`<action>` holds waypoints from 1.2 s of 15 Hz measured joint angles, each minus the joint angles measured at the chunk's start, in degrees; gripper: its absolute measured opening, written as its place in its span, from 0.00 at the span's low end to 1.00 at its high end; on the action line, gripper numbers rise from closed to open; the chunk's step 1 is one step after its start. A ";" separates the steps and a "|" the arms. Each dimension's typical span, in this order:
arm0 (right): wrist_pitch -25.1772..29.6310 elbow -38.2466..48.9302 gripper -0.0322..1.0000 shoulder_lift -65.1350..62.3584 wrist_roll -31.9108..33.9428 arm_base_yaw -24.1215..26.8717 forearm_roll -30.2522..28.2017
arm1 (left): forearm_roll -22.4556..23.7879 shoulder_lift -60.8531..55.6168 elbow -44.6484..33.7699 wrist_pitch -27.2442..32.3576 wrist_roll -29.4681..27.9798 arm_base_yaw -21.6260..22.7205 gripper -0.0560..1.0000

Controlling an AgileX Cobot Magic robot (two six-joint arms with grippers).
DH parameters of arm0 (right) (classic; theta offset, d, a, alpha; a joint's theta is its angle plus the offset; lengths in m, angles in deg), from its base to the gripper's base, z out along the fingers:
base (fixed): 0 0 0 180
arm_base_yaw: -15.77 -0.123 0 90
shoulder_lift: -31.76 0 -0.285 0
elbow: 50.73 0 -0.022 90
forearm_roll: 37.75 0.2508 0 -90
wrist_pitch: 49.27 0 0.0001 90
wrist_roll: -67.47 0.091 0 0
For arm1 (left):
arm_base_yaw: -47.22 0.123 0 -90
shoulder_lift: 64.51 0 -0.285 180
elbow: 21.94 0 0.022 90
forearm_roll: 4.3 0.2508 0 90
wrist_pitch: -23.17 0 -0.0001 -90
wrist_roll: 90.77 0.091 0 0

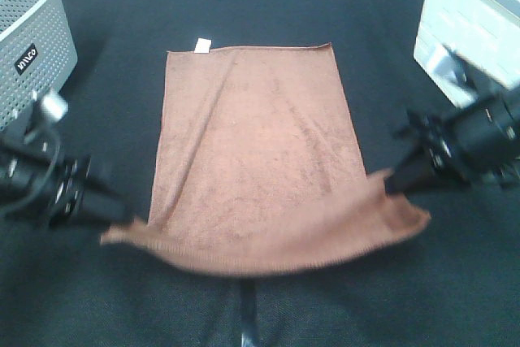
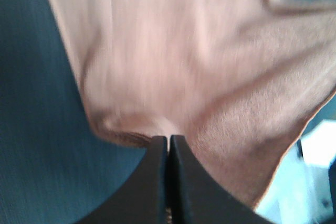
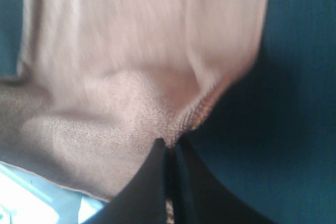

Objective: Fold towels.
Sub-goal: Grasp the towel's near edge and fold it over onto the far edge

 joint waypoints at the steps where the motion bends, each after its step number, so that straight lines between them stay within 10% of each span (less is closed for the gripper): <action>1: 1.09 -4.41 0.03 2.29 0.52 0.00 -0.97 | 0.86 0.06 3.27 -1.26 -1.26 0.00 0.05; 9: 10.71 -49.05 0.03 26.41 9.91 0.00 -10.03 | 14.55 14.67 35.41 -8.19 -11.34 0.00 0.05; 18: 10.37 -94.65 0.03 56.61 15.01 0.00 -15.24 | 15.36 37.70 67.72 -20.74 -6.25 0.00 0.05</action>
